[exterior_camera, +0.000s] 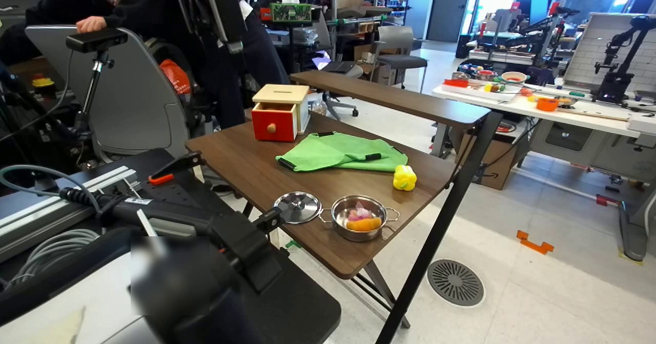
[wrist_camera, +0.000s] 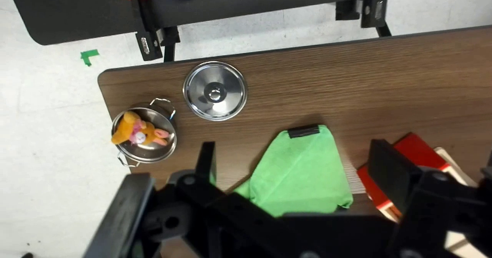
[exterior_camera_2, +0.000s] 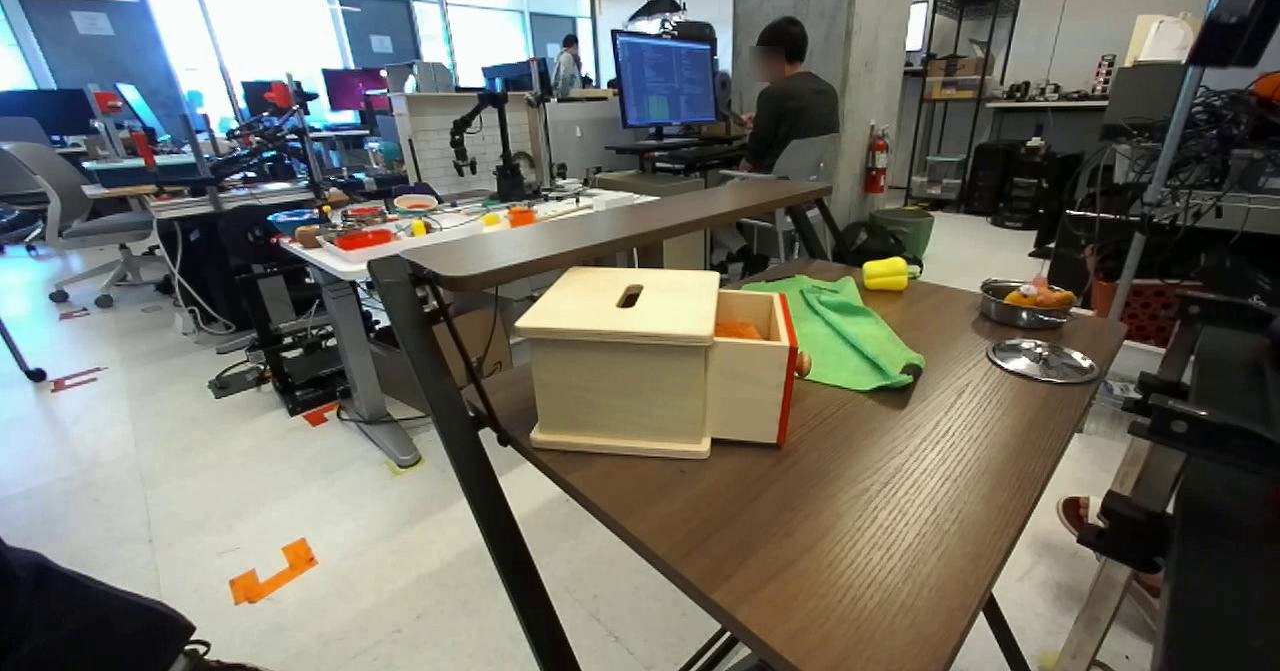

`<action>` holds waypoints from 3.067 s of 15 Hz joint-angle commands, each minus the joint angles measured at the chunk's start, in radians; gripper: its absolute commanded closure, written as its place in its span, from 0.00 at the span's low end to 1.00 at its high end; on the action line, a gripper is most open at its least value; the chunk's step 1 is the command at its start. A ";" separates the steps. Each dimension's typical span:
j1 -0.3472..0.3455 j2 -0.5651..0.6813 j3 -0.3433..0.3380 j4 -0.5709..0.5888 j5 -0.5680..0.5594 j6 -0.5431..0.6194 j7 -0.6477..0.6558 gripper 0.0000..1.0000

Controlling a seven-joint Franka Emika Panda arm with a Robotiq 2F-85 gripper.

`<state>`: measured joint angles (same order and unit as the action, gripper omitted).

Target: Remove the plush toy from the silver pot.

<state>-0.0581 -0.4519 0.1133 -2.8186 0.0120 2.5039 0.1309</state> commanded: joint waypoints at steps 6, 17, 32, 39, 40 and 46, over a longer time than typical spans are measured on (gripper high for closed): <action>-0.104 0.481 -0.178 0.131 -0.043 0.298 -0.020 0.00; -0.080 0.868 -0.296 0.431 0.004 0.374 0.054 0.00; -0.114 1.023 -0.232 0.552 0.111 0.363 0.035 0.12; -0.125 1.043 -0.234 0.560 0.126 0.365 0.031 0.57; -0.127 1.044 -0.234 0.561 0.127 0.365 0.030 0.64; -0.126 1.033 -0.240 0.553 0.127 0.367 0.033 1.00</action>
<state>-0.1761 0.5706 -0.1312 -2.2700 0.1215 2.8519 0.1876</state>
